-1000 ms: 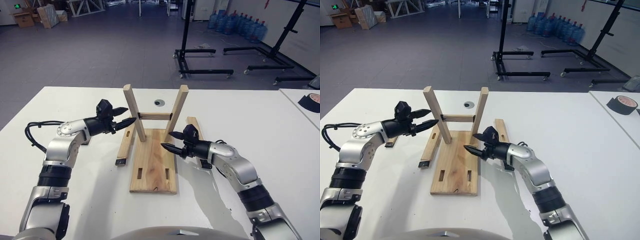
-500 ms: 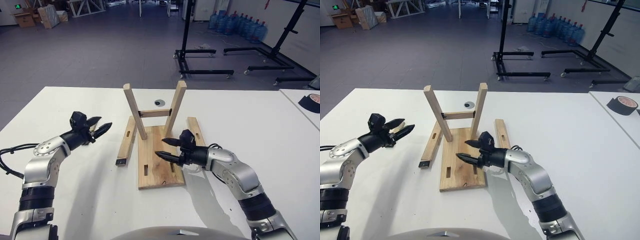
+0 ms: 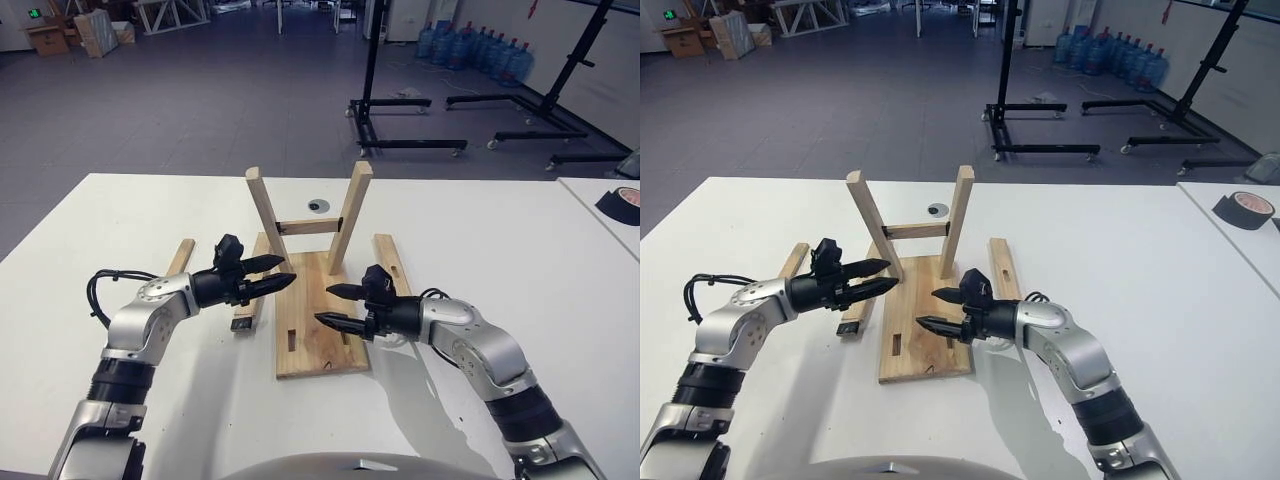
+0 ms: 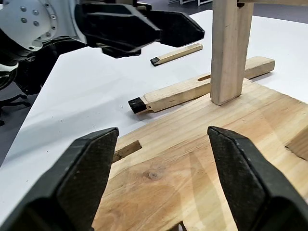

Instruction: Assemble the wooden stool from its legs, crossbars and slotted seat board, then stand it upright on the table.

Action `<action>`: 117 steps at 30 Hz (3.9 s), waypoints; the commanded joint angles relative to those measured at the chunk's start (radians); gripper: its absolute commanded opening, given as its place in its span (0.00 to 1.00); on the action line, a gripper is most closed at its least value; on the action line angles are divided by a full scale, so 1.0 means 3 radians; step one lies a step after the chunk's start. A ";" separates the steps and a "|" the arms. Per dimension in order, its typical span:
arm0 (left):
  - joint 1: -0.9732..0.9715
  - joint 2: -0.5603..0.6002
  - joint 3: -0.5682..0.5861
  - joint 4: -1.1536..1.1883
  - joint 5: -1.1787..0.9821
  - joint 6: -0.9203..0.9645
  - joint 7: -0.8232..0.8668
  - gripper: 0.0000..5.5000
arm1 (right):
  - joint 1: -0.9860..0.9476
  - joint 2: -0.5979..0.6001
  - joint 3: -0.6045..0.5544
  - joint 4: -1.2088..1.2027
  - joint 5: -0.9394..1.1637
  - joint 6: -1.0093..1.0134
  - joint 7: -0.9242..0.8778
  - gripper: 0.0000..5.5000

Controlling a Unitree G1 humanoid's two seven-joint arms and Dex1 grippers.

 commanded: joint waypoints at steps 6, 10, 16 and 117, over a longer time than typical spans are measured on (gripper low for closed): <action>-0.0123 -0.0012 0.0034 0.0074 0.0084 -0.0255 -0.0156 0.57 | 0.0010 0.0032 -0.0100 -0.0085 0.0069 0.0015 -0.0078 0.62; 0.0229 0.0129 0.0346 -0.0417 -0.0049 -0.0169 0.0008 0.57 | 0.0058 0.0034 -0.0133 -0.0112 0.0049 0.0010 -0.0139 0.62; 0.0662 0.0072 0.1173 -0.0724 0.0021 -0.0030 0.1217 0.57 | 0.0376 0.0237 -0.0361 -0.0374 0.0187 0.0098 -0.0548 0.62; 0.0485 0.0058 -0.0269 -0.1724 0.0619 -0.1381 0.0902 0.23 | -0.0007 0.1199 -0.1134 -0.0527 0.3835 0.0401 -0.3003 0.08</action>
